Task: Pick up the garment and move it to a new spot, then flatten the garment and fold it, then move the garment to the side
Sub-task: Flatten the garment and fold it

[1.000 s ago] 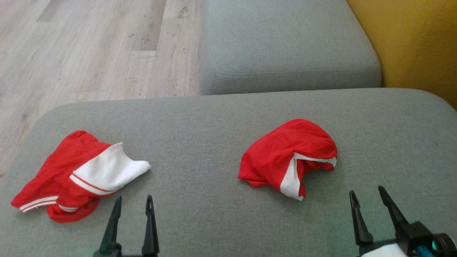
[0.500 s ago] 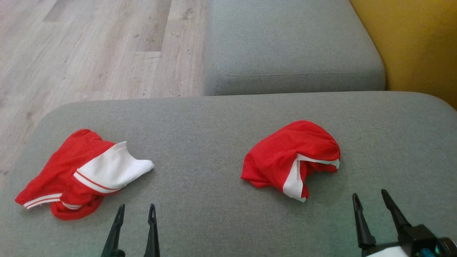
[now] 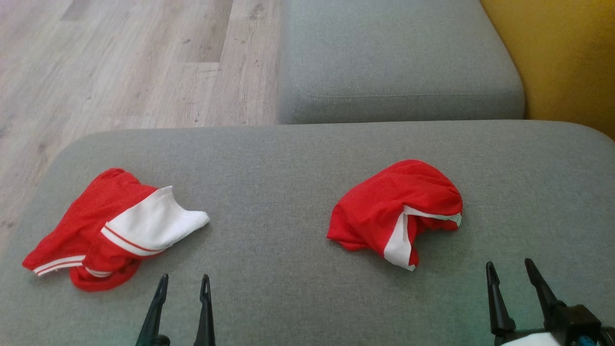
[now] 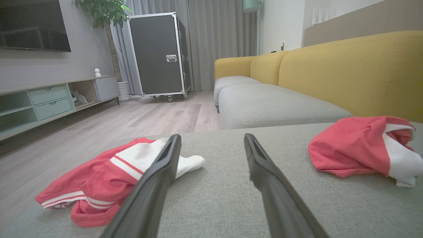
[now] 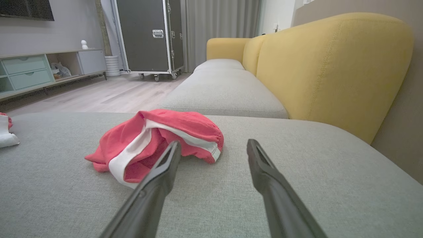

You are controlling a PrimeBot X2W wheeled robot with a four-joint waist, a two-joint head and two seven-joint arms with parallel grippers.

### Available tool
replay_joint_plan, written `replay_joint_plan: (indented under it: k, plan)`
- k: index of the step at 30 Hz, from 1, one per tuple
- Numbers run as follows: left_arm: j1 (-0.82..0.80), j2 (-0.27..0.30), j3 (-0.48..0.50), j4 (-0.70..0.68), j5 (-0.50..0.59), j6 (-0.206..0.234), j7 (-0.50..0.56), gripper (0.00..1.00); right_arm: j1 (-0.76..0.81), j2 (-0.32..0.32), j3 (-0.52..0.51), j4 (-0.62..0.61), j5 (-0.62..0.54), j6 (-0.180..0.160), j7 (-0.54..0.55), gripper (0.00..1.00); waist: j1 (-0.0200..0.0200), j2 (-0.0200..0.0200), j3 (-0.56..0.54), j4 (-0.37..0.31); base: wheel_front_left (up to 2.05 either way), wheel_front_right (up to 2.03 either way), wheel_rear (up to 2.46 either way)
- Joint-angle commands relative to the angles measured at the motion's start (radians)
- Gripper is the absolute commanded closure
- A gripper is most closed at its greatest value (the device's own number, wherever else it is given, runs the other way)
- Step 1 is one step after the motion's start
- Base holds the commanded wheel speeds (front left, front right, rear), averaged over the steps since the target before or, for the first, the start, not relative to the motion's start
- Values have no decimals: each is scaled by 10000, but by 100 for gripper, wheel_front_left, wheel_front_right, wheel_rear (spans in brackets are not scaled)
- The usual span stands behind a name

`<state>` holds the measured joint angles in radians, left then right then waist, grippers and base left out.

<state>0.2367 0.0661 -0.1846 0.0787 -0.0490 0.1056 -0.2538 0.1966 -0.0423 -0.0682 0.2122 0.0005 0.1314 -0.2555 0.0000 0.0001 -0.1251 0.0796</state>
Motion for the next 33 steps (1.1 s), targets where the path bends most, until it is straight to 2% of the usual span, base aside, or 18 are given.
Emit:
replay_joint_plan:
  k: [1,9,15,19,25,33]
  plan:
    - [-521,-119,372,-327,106,50,-80,0,-380,-80,240,-236,69,-7,-63,0,0,-1,59,38,0,0,0]
    - [-722,-139,142,-478,105,59,-80,0,-924,-80,386,499,267,-7,-63,0,0,-1,547,173,0,0,0]
    - [-936,-146,-344,-490,420,63,-80,0,-1897,-80,313,1365,216,-7,-63,0,0,-1,1045,284,0,0,0]
    - [-1120,-147,-637,-483,567,87,-80,0,-2850,-85,220,2660,514,-7,-63,0,0,-1,1338,381,0,0,0]
    - [-1491,-150,-1034,-561,635,182,-80,0,-4676,-506,317,5187,1594,-7,26,0,0,-1,1866,585,0,0,0]
    - [-2031,-152,-1344,-516,521,225,-80,0,-6380,-1119,1153,7001,3084,-7,598,0,0,-1,2581,816,0,0,0]
